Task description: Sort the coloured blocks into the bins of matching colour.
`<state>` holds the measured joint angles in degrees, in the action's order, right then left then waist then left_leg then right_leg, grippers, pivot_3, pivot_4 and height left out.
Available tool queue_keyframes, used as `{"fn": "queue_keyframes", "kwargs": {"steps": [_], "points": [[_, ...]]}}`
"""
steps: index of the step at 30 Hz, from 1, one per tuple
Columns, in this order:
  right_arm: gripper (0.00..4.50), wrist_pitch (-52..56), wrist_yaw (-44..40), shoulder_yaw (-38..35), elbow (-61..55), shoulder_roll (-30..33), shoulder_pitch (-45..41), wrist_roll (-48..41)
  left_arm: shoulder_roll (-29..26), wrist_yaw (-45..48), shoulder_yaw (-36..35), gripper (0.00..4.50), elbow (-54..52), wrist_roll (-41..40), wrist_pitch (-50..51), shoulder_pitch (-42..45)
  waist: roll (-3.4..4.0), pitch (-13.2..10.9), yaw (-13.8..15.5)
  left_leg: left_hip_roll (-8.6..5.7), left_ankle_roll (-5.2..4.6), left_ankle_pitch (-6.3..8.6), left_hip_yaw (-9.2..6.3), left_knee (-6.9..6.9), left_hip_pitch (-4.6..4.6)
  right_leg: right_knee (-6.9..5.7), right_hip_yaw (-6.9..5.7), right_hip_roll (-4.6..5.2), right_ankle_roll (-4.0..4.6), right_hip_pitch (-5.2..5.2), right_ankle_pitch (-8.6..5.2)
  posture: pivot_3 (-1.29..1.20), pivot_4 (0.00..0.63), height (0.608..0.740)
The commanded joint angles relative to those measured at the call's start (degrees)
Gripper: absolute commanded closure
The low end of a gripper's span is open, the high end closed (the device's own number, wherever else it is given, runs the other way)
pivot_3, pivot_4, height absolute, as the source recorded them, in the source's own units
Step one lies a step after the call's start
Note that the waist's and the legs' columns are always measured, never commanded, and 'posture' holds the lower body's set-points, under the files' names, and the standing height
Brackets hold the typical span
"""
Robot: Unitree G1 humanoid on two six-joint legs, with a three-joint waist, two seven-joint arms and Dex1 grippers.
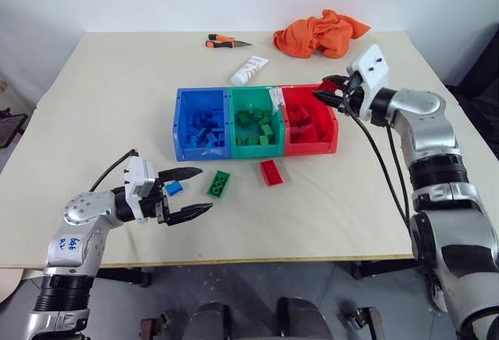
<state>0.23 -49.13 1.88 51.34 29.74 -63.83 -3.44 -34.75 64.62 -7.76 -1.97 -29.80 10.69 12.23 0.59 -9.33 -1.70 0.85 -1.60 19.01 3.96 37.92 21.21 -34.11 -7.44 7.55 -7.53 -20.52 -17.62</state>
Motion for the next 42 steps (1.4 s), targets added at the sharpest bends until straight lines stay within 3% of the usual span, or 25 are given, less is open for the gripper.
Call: {"fn": "queue_keyframes", "kwargs": {"steps": [1,2,9,12,15,18,22,27,30,34,38,42], "points": [[3.03,-4.02,2.36,0.44,6.69,-0.97,-2.77,2.46,0.23,-0.42,-0.22,0.00,-2.43,-0.26,-0.98,-0.40,0.01,0.00,0.08,-0.01,0.00,0.00,0.00,0.00,0.01,0.01,0.00,0.01,0.00,0.01,0.00,0.00,0.150,0.740],[2.28,-4.44,2.97,0.77,8.12,-1.14,-3.30,3.31,0.26,-0.47,-0.23,0.00,-2.45,-0.27,-1.01,-0.41,0.01,-0.01,0.11,-0.02,0.00,0.00,-0.02,0.02,0.02,0.00,0.01,0.02,0.00,0.01,0.00,0.00,0.150,0.740],[0.03,-7.69,1.59,-0.05,7.64,-0.17,-2.72,3.55,0.11,-0.54,-0.47,0.00,-2.26,-0.38,-1.25,-0.46,0.03,-0.01,-0.14,0.01,0.00,-0.01,-0.03,0.02,0.02,0.01,0.02,-0.02,0.00,0.01,0.00,0.00,0.150,0.740],[0.03,-5.74,-2.91,-1.38,0.46,1.46,0.89,0.73,0.02,-0.23,-0.40,0.00,-1.73,-0.39,-1.36,-0.16,0.04,-0.02,0.12,0.00,0.00,-0.01,-0.04,0.03,0.02,0.01,0.03,0.00,0.00,0.02,0.00,0.00,0.150,0.740],[0.03,2.03,-12.71,-2.23,-17.95,5.50,11.99,-5.44,-0.19,0.31,-0.24,0.00,-0.49,-0.26,-1.42,0.41,0.01,0.00,0.53,-0.02,0.00,0.00,-0.23,0.05,0.03,0.02,0.00,0.02,-0.01,0.12,0.00,0.00,0.150,0.740],[0.03,9.07,-17.37,-3.83,-31.97,10.81,23.79,-9.94,-0.50,1.37,0.13,0.00,1.56,0.37,-1.94,0.96,0.00,0.00,1.58,-0.05,-0.02,0.01,-0.29,0.07,0.03,0.04,0.00,0.02,-0.03,0.17,0.01,0.00,0.150,0.740],[0.03,14.84,-20.40,-8.58,-44.02,18.66,39.39,-13.91,-1.00,2.75,-0.11,0.00,3.99,0.81,-2.56,1.56,0.04,-0.02,1.90,-0.09,-0.04,0.01,-0.14,0.11,0.06,0.17,0.01,0.06,-0.03,0.18,0.01,0.00,0.150,0.740],[0.03,18.59,-18.96,-14.70,-50.45,23.11,49.78,-16.44,-2.05,4.28,-1.32,0.00,6.58,0.72,-3.25,2.15,0.03,-0.01,1.44,0.00,-0.04,0.02,0.03,0.07,-0.03,0.24,0.03,0.02,-0.03,0.18,0.01,0.00,0.150,0.740],[0.03,19.90,-17.85,-16.44,-52.75,23.66,52.68,-17.17,-3.42,5.47,-2.37,0.00,8.22,0.67,-3.80,2.10,0.03,-0.01,1.43,0.05,-0.01,0.03,0.15,0.04,-0.08,0.24,0.04,-0.01,-0.01,0.14,0.01,0.00,0.150,0.740],[0.03,23.73,-12.90,-13.40,-57.44,19.94,51.16,-17.84,-5.30,6.68,-3.39,0.00,9.97,0.66,-4.54,2.28,0.01,0.00,1.63,0.03,-0.02,0.03,0.15,0.05,-0.06,0.23,0.04,0.05,-0.01,0.12,0.01,0.00,0.150,0.740],[0.03,27.16,-6.87,-5.86,-59.11,12.16,45.87,-15.84,-5.77,6.08,-4.06,0.00,9.65,0.81,-4.50,2.24,0.00,0.01,1.52,0.04,-0.02,0.03,0.10,0.06,-0.06,0.20,0.04,0.05,-0.01,0.12,0.01,0.00,0.150,0.740],[0.03,24.46,-2.08,0.20,-53.58,4.44,40.64,-11.85,-5.27,4.83,-4.33,0.00,6.30,0.12,-3.50,0.34,0.00,0.01,1.49,0.01,-0.01,0.03,0.09,0.06,0.00,0.14,0.04,0.06,-0.01,0.02,0.00,0.00,0.150,0.740]]}}
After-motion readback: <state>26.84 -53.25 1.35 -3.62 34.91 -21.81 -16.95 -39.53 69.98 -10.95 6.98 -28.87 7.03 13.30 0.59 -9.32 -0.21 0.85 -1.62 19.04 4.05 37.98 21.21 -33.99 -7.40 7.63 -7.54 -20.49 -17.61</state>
